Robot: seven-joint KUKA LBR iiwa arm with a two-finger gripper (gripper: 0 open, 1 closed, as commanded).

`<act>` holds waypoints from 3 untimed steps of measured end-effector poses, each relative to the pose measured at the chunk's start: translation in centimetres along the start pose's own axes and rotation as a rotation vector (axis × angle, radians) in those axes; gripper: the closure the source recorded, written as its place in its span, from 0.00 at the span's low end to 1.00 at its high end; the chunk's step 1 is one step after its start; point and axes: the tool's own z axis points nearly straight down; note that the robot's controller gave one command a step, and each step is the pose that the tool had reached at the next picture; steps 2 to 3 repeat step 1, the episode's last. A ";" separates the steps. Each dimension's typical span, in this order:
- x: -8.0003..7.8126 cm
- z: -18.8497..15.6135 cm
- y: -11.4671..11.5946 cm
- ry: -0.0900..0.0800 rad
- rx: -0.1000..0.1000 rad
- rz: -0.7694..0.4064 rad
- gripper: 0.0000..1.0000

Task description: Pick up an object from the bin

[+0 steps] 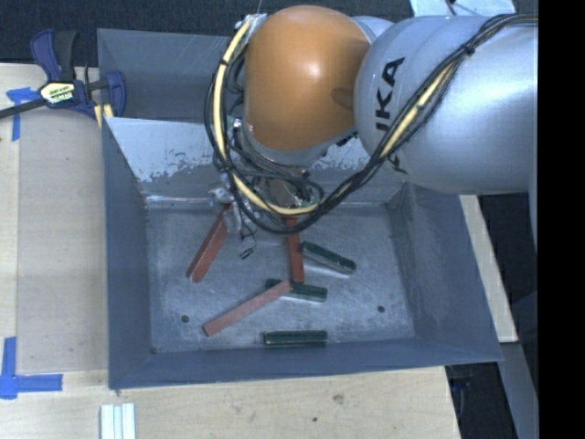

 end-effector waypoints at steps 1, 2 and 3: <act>0.0 0.0 0.0 0.000 0.000 0.000 1.00; 0.0 0.0 0.0 0.000 0.000 0.000 1.00; 0.0 0.0 0.0 0.000 0.000 0.000 1.00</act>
Offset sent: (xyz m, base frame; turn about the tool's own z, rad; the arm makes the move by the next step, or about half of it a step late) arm 0.0203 0.0019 0.0969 0.0560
